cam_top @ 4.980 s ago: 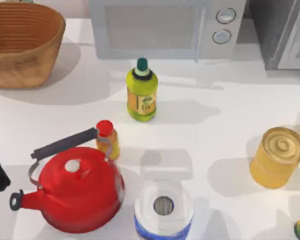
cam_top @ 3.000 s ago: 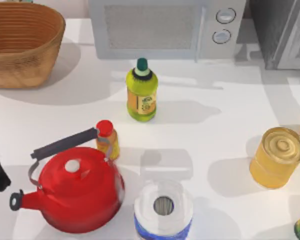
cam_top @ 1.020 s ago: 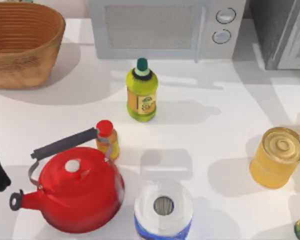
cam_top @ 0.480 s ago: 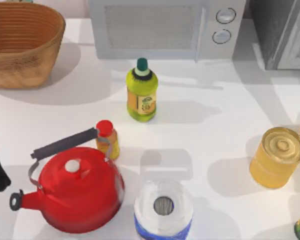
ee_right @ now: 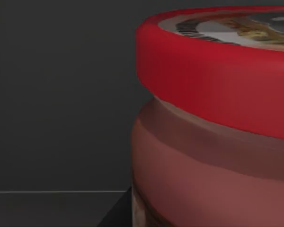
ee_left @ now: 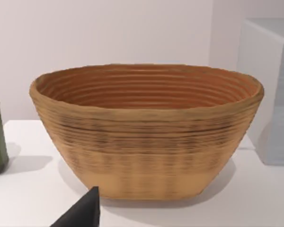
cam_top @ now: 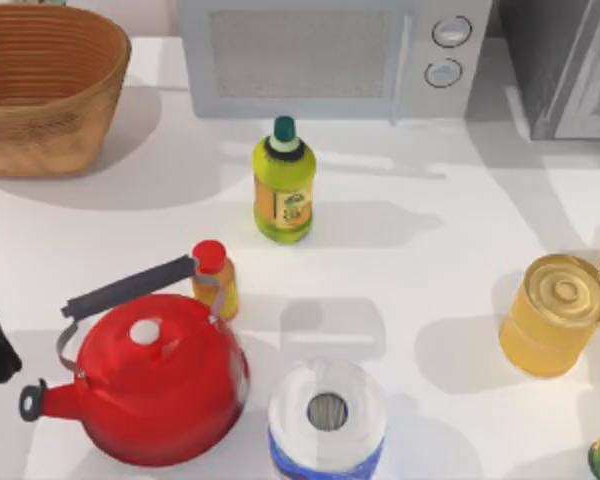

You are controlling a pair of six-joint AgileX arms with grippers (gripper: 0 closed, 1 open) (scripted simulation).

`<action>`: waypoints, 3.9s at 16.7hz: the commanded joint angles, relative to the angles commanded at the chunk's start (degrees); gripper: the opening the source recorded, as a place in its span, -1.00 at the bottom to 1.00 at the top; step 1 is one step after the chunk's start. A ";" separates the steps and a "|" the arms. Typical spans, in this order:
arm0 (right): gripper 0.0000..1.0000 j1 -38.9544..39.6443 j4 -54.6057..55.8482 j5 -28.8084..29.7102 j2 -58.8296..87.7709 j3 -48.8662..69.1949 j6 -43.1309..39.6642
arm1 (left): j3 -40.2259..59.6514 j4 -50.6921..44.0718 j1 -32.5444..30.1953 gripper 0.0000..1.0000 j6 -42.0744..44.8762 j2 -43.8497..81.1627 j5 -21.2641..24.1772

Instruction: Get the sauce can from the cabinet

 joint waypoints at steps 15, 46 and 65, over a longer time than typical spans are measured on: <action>-1.00 19.03 -21.92 18.71 -20.01 1.49 0.24 | 0.00 0.00 0.00 1.00 0.00 0.00 0.00; -1.00 -17.26 22.33 -18.74 -97.00 -118.85 -1.38 | 0.00 0.00 0.00 1.00 0.00 0.00 0.00; -1.00 -21.56 56.45 -40.12 -47.06 -98.95 -0.32 | 0.00 0.00 0.00 1.00 0.00 0.00 0.00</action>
